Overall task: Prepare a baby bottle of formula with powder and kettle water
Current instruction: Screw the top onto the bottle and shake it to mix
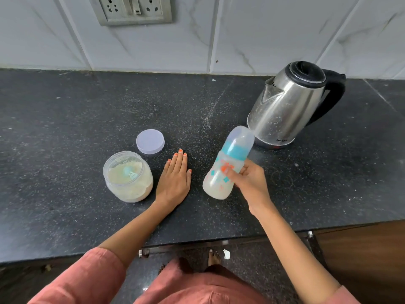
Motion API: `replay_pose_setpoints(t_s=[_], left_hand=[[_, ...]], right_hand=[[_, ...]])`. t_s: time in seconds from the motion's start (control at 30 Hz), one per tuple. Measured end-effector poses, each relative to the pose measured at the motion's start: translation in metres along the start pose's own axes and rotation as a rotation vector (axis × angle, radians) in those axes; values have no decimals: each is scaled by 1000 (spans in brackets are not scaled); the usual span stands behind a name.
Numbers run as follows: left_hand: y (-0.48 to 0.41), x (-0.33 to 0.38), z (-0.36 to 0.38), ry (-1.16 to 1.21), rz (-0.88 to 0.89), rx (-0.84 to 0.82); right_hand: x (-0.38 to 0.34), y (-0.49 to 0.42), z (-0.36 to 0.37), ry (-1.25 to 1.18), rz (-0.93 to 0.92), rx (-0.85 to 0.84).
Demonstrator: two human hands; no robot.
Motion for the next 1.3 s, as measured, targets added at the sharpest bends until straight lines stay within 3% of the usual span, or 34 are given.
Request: replay_pose_setpoints(t_s=[0.13,0.3,0.5,0.67,0.73,0.8,0.87,1.03,1.1,1.2,1.3], left_hand=[[0,-1,1,-6,5,1],[-1,-1,2,6,4,-7],[-2,-2,4,-2,16,16],[-2,-2,4,-6,9,1],[-2,-2,3,0,9,12],[-2,-2,3,4,9,15],[-2,-2,4,9,17,19],[-3,-2,4,10,20,13],[-3,-2,3,8,16,12],[-3,-2,3,-4,17,25],[-3,-2,4,-1,19,24]], right_hand=[[3,-9,-13,-429,-31,239],[11,-1,6,-36,72,25],[10,-10,-12,-476,-9,245],[19,2,9,-12,108,3],[15,-1,5,-87,69,62],[11,-8,-4,-370,13,186],[12,-12,-7,-489,-28,241],[13,-1,14,-20,68,-5],[10,-3,9,-88,38,48],[5,-12,-4,-406,-43,218],[8,-10,3,-280,-2,164]])
Point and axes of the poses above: each hand's wrist, its own y-axis away from the middle knuckle, its own z-axis out of the palm, x = y × z, the point moved 5 cm from there along -y, towards the middle knuckle, and after that the axes turned 14 degrees about -x, right-handed, at the moved point
